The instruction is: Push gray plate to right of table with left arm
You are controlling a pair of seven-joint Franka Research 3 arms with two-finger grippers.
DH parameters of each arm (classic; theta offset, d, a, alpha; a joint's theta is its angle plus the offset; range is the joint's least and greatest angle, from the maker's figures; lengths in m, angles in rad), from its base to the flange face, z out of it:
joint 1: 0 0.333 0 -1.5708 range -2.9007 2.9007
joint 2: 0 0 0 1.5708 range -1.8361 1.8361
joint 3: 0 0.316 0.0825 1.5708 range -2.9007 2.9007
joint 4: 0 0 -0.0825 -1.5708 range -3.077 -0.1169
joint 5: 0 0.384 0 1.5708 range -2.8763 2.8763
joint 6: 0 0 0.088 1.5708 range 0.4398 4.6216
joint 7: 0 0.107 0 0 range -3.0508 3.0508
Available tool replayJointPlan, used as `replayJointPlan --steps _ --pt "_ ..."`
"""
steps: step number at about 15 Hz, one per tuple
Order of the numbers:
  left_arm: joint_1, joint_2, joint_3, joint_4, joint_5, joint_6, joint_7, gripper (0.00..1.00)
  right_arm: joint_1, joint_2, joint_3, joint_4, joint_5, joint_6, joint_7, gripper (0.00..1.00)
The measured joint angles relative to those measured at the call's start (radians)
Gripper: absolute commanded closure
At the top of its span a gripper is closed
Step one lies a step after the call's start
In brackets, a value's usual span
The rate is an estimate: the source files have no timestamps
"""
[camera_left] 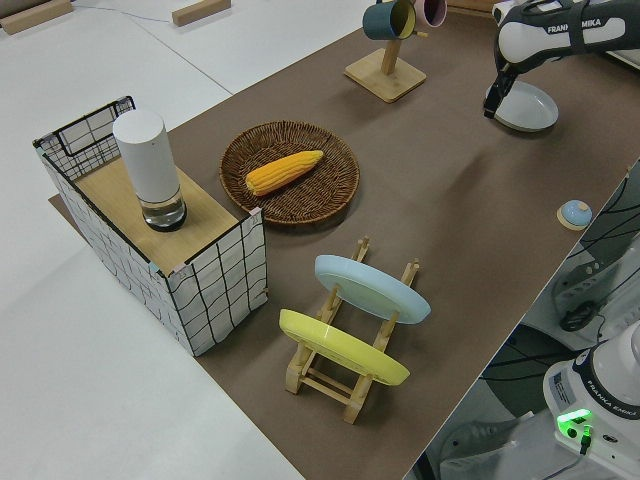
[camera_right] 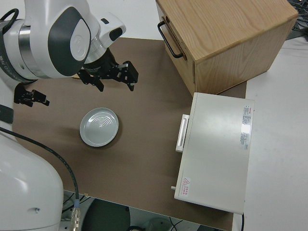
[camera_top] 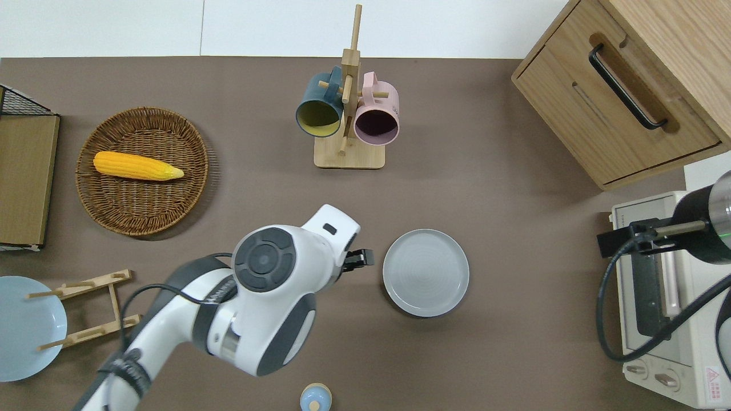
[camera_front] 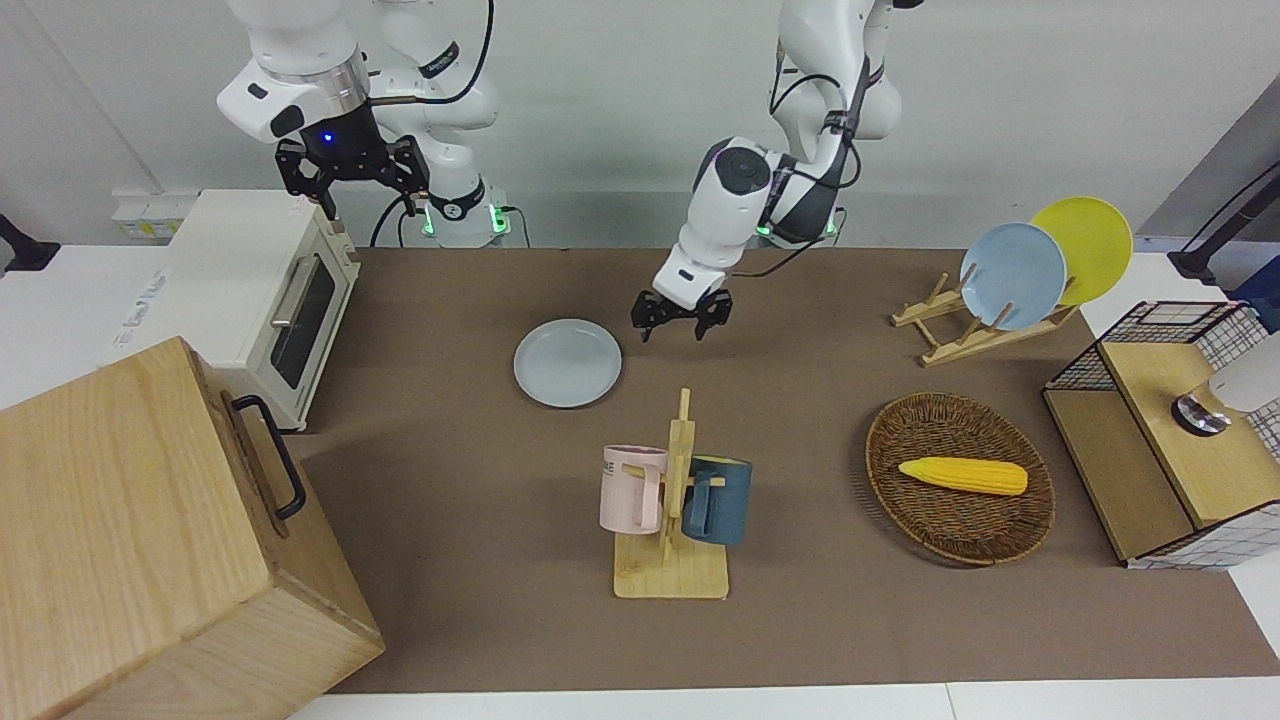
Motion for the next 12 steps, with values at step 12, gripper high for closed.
replayJointPlan --steps 12 --pt "0.13 -0.158 0.175 0.159 0.109 -0.308 0.228 0.0 0.0 0.0 0.0 0.0 0.0 0.0 0.0 0.005"
